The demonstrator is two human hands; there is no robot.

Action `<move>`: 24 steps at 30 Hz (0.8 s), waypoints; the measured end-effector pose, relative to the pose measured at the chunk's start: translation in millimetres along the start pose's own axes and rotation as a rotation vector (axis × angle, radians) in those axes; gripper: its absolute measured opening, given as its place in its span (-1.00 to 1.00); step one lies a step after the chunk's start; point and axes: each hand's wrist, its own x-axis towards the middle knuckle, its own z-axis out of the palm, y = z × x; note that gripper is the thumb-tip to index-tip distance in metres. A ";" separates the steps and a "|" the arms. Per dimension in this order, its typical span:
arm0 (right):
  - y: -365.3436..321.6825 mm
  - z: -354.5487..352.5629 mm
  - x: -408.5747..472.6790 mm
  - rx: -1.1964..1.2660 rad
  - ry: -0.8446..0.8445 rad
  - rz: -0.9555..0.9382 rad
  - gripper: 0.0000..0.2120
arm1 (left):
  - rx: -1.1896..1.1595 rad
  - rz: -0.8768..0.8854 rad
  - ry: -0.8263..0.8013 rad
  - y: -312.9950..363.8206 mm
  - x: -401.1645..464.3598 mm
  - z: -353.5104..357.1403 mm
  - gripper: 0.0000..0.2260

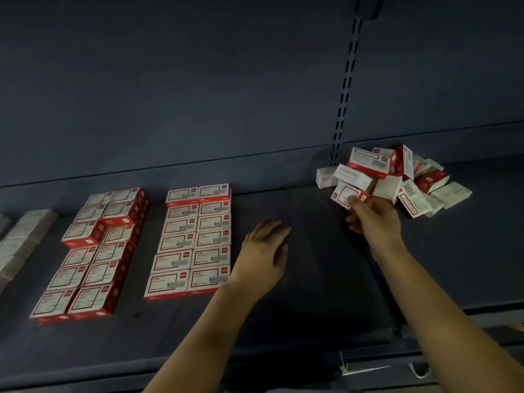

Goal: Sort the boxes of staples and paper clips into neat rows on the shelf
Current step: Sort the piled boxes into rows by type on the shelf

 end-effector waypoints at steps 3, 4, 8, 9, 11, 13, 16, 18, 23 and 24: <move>-0.3 -3.5 -15.8 0.004 -0.079 0.028 -0.84 | -0.048 -0.038 0.023 2.0 -3.6 1.6 -0.62; -0.6 -4.4 -20.7 0.015 -0.109 0.038 -0.85 | -0.070 -0.054 0.025 2.7 -3.9 1.8 -0.62; -6.0 -5.8 -37.7 0.071 -0.231 0.086 -0.85 | -0.165 -0.058 0.080 9.0 -3.1 -0.2 -0.62; -7.3 -5.8 -41.8 0.084 -0.264 0.100 -0.84 | -0.195 -0.057 0.090 11.1 -3.0 -1.4 -0.61; -9.6 -4.7 -50.0 0.126 -0.345 0.125 -0.84 | -0.308 -0.069 0.099 17.5 -2.9 -5.5 -0.60; -11.3 -2.8 -57.9 0.158 -0.434 0.126 -0.82 | -0.488 -0.096 0.071 25.6 -3.7 -11.3 -0.61; -12.9 1.4 -66.8 0.154 -0.513 0.097 -0.74 | -0.751 -0.109 0.043 34.9 -7.2 -20.2 -0.74; -12.3 4.6 -71.9 0.141 -0.554 0.074 -0.70 | -0.902 -0.192 0.102 35.5 -10.2 -23.0 -0.80; -9.9 15.1 -86.4 -0.012 -0.619 -0.009 -0.55 | -1.295 -0.564 0.184 21.6 -17.6 -23.6 -0.85; -9.5 17.9 -89.1 -0.044 -0.605 -0.025 -0.52 | -1.356 -0.608 0.202 17.6 -18.5 -24.9 -0.83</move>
